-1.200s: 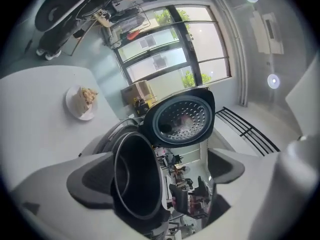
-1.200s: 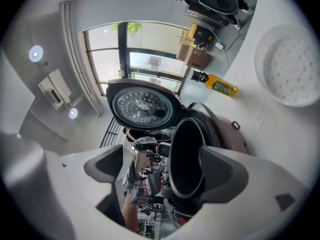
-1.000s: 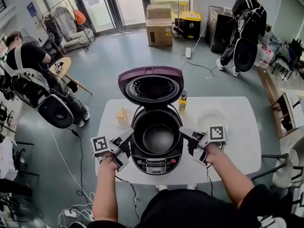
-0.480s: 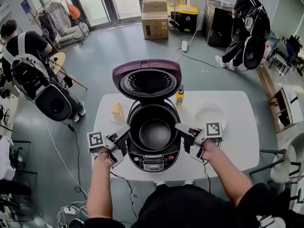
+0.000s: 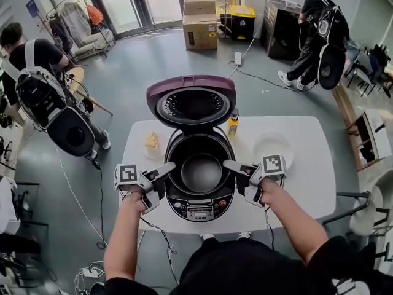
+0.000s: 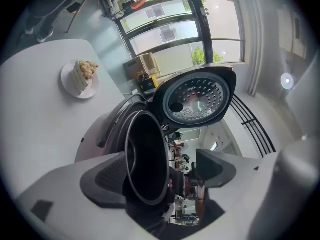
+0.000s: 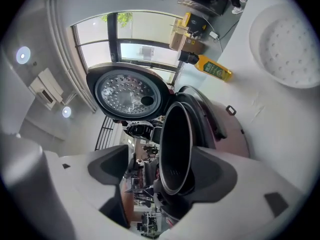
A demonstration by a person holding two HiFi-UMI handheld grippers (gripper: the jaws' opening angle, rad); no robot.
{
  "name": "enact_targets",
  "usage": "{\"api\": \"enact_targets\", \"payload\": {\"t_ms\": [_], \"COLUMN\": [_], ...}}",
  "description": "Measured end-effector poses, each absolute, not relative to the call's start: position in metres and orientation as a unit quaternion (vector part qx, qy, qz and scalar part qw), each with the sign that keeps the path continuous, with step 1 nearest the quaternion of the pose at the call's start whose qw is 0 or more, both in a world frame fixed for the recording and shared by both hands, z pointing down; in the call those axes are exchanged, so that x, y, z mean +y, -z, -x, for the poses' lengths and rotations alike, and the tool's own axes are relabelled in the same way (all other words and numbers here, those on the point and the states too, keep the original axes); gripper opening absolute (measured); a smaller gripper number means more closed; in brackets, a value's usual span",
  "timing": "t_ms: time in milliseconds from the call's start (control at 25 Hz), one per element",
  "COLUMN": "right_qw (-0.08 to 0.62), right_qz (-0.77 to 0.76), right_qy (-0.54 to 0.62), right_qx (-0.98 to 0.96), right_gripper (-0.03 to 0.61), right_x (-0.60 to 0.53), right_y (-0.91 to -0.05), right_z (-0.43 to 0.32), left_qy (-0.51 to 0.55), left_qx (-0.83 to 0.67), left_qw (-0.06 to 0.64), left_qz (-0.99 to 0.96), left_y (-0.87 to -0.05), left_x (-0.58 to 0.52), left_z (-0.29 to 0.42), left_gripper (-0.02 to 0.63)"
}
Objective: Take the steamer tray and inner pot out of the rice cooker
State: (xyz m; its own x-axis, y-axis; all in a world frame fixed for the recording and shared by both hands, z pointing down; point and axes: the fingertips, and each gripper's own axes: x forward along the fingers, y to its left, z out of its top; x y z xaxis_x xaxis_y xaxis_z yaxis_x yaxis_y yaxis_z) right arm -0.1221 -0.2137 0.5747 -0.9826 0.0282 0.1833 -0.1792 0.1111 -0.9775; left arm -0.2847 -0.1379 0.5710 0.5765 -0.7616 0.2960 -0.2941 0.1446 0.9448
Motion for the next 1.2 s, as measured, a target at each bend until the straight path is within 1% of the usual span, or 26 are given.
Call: {"api": "enact_targets", "payload": {"t_ms": [40,80,120,160,200,280,360,400,440,720,880,1200], "right_qw": [0.084,0.094,0.106,0.118,0.127,0.14,0.149,0.15,0.15,0.148,0.148,0.102], "right_qz": [-0.056,-0.063,-0.071,-0.076,-0.079,-0.082,-0.086,-0.087,-0.086,-0.09,-0.106,-0.097], "right_qy": [-0.661,-0.655,-0.647,-0.638,-0.633,-0.628,-0.624,-0.623,-0.622,-0.615,-0.6,-0.586], "right_qx": [-0.744,-0.747,-0.752,-0.757,-0.76,-0.761,-0.762,-0.763,-0.764,-0.77,-0.779,-0.798], "right_gripper": [0.373,0.318,0.249,0.185,0.141,0.098,0.031,0.028,0.028,0.023,0.02,0.017], "right_x": [-0.214,-0.214,-0.214,-0.214,-0.214,-0.215,-0.217,-0.218,-0.219,-0.217,-0.214,-0.207], "right_y": [-0.579,-0.584,-0.59,-0.594,-0.598,-0.603,-0.608,-0.609,-0.609,-0.606,-0.604,-0.568], "right_z": [0.12,0.118,0.115,0.113,0.112,0.111,0.109,0.109,0.108,0.107,0.108,0.11], "left_qy": [0.173,0.161,0.15,0.14,0.131,0.109,0.087,0.078,0.072,0.068,0.048,0.075], "left_qx": [-0.426,-0.432,-0.439,-0.447,-0.454,-0.47,-0.486,-0.494,-0.502,-0.505,-0.519,-0.52], "left_qw": [0.628,0.626,0.625,0.624,0.623,0.621,0.619,0.618,0.616,0.607,0.587,0.557], "left_qz": [-0.628,-0.628,-0.628,-0.626,-0.623,-0.618,-0.611,-0.607,-0.603,-0.61,-0.62,-0.643], "left_y": [-0.575,-0.578,-0.581,-0.583,-0.586,-0.595,-0.603,-0.607,-0.609,-0.608,-0.606,-0.577], "left_x": [-0.137,-0.135,-0.134,-0.133,-0.131,-0.129,-0.128,-0.127,-0.127,-0.125,-0.122,-0.115], "left_z": [0.286,0.287,0.289,0.29,0.292,0.297,0.301,0.303,0.306,0.306,0.304,0.308], "left_gripper": [0.415,0.394,0.38,0.353,0.31,0.214,0.133,0.091,0.02,0.017,0.018,0.02]}}
